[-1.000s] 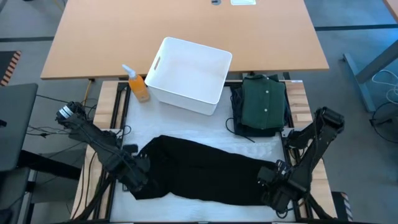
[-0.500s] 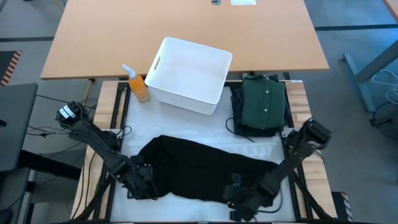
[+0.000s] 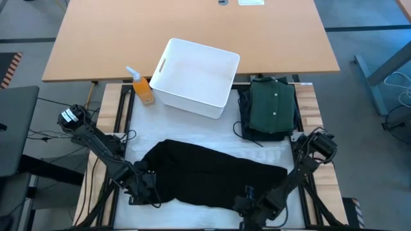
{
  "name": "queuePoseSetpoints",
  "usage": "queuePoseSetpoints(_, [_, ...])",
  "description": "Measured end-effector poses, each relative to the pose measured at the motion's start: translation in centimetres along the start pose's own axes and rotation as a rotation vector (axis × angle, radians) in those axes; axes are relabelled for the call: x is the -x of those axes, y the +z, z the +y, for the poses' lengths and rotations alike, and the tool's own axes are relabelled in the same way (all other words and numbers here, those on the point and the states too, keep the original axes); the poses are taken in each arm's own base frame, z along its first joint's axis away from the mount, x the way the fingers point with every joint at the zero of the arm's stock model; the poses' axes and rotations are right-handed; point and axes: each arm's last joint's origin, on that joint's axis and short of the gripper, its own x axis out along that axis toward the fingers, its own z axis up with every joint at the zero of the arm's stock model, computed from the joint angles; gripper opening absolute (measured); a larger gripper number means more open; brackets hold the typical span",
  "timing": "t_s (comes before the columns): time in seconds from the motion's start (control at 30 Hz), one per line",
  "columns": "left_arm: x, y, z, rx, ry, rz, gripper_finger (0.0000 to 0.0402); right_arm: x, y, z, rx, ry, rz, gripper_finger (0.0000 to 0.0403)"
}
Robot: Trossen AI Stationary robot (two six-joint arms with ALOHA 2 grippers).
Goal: Fold laundry
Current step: Fold the black shirt
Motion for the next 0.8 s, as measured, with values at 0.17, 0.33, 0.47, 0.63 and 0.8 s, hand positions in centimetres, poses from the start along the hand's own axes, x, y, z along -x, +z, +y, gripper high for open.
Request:
queuePoseSetpoints(0.17, [0.0, -0.8, -0.6, -0.015, 0.003, 0.006, 0.0001, 1.5, -3.2, 0.5, -0.026, -0.056, 0.119, 0.0018])
queuePoseSetpoints(0.33, [0.0, -1.5, -1.3, -0.022, 0.008, -0.024, 0.0, 3.4, -6.3, 0.8, -0.047, -0.131, 0.184, 0.0031])
queuePoseSetpoints(0.47, [0.9, -1.5, -1.8, -0.025, -0.018, -0.129, 0.0, 5.6, -8.0, 0.4, -0.067, -0.19, 0.26, 0.0019])
queuePoseSetpoints(0.63, [1.9, -1.6, -1.7, 0.013, -0.03, -0.198, 0.0, 9.4, -9.0, 0.0, -0.064, -0.221, 0.312, 0.0017])
queuePoseSetpoints(0.8, [2.1, -0.9, -2.1, 0.031, -0.039, -0.319, 0.0003, 13.1, -9.8, -1.0, -0.099, -0.285, 0.312, 0.0021])
